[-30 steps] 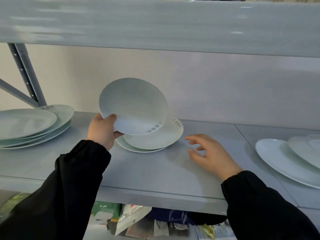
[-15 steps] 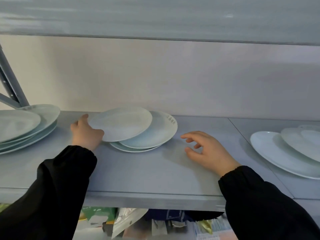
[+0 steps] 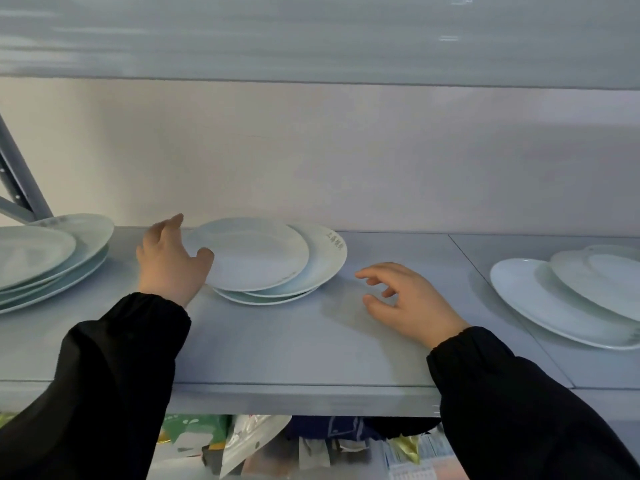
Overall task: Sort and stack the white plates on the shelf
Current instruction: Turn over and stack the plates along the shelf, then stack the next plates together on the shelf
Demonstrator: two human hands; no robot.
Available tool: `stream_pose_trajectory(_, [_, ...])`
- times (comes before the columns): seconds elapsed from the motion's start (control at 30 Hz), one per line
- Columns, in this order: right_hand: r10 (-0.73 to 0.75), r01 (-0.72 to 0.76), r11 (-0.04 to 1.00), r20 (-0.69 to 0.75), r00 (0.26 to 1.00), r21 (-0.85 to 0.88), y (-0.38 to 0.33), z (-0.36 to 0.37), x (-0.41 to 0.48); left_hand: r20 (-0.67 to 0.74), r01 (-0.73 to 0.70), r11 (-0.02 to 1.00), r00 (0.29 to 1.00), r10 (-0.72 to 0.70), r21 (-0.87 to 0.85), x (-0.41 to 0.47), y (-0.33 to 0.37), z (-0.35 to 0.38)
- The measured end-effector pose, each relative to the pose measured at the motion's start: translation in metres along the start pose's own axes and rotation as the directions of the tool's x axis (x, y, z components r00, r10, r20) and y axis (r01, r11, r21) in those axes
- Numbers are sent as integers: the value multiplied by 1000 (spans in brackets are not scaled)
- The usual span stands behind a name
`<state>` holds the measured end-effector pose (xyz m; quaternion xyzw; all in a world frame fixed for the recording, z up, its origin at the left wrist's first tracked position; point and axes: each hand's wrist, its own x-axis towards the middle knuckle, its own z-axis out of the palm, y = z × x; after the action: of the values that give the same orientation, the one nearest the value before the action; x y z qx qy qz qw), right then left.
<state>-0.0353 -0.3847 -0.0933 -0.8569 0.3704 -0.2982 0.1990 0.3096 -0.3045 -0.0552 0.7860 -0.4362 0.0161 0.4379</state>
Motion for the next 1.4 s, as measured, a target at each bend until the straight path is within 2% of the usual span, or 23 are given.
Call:
stream_pose_trajectory(0.1, [9,-8,999,18,1000,-36,1,-1,-1,-34,-219,972,974,222,80,-9,20,-3])
stream_pose_trajectory(0.2, [1,2,996,34,999,-94,1,-1,-2,-24,-404,911,913,407,85,-23,46,0])
stream_pose_trajectory(0.43, [-41,53,968,57,998,-246,2,-12,-16,142,-562,827,818,557,-11,-61,94,27])
stream_pose_trajectory(0.6, [-43,45,959,11,999,-280,19,-33,-37,256,-593,796,756,603,-123,-81,121,53])
stream_pose_trajectory(0.77, [-7,-1,946,-23,1000,-325,40,-67,-64,320,-651,747,685,655,-136,-101,148,83])
stream_pose_trajectory(0.93, [55,-84,928,-88,995,-364,61,-100,-92,332,-684,724,664,670,-94,-123,174,111])
stream_pose_trajectory(1.07, [112,-156,908,-134,985,-389,79,-125,-110,409,-642,746,641,650,-178,-135,187,135])
stream_pose_trajectory(1.23, [171,-245,885,-214,962,-396,105,-136,-128,374,-590,766,670,641,-256,-142,191,153])
stream_pose_trajectory(1.33, [117,-267,863,-344,932,-429,118,-130,-130,346,-559,785,704,620,-269,-138,187,156])
stream_pose_trajectory(1.4, [80,-259,850,-375,924,-458,121,-128,-128,336,-533,800,726,600,-275,-135,182,157])
